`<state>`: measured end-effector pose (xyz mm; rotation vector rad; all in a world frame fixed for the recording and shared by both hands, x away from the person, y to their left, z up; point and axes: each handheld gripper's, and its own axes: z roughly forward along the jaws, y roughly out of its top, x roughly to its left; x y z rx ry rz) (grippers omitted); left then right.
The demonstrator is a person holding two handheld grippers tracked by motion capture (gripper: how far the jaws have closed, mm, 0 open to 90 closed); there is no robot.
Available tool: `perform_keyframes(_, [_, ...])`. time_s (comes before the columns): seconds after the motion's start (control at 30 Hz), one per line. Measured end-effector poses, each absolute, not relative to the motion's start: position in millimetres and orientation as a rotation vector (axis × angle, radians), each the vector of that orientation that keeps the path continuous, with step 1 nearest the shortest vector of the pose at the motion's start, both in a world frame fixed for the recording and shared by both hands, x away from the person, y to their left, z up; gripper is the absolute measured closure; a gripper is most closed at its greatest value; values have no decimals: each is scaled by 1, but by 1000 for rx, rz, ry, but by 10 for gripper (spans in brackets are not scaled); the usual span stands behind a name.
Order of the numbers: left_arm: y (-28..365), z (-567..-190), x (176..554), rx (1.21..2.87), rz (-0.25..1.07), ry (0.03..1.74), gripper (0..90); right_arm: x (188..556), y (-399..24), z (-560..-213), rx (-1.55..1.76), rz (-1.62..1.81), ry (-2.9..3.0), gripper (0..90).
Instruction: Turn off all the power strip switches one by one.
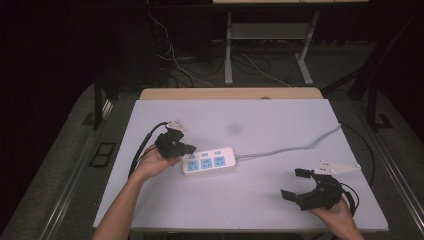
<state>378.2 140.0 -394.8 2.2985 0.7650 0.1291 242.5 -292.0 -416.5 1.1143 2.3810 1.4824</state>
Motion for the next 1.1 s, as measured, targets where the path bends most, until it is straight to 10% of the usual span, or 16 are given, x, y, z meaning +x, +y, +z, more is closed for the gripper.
perform_keyframes(1.1, [100, -392, 382, 2385, 122, 648, 893, 242, -292, -416, 1108, 1481, 2384, 7])
